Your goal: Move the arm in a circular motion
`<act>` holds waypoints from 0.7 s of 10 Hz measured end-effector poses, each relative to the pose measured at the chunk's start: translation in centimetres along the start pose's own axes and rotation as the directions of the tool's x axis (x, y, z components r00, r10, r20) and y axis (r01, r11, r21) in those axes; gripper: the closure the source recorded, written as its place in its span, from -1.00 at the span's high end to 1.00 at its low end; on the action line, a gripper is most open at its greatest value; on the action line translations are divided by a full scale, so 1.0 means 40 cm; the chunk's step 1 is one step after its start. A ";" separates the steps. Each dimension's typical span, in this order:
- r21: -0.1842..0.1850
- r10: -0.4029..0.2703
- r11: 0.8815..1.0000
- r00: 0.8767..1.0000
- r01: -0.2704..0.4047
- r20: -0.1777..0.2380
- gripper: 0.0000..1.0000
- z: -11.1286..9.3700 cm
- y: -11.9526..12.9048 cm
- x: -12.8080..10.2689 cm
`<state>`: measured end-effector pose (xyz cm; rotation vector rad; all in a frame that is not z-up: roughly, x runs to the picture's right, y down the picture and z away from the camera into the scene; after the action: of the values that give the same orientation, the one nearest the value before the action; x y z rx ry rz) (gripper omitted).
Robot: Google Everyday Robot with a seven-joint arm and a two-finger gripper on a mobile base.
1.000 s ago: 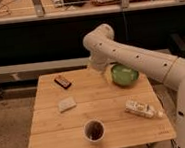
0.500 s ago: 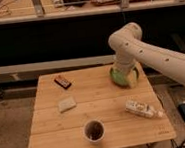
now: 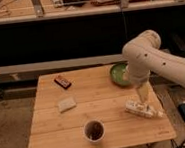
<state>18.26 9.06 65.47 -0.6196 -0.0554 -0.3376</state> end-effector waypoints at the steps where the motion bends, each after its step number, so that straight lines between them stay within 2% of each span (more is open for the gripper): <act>1: -0.006 -0.021 1.000 1.000 0.021 0.015 0.60 0.001 0.029 -0.046; 3: -0.017 -0.107 0.994 0.993 0.107 0.048 0.60 0.005 0.077 -0.175; 4: -0.011 -0.186 0.982 0.980 0.187 0.072 0.60 0.012 0.070 -0.265; 6: 0.006 -0.310 0.950 0.942 0.312 0.127 0.60 0.042 0.028 -0.404; 7: 0.021 -0.377 0.925 0.912 0.379 0.162 0.60 0.072 -0.013 -0.488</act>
<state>-0.21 16.07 65.18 -0.6459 -0.3356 -0.6627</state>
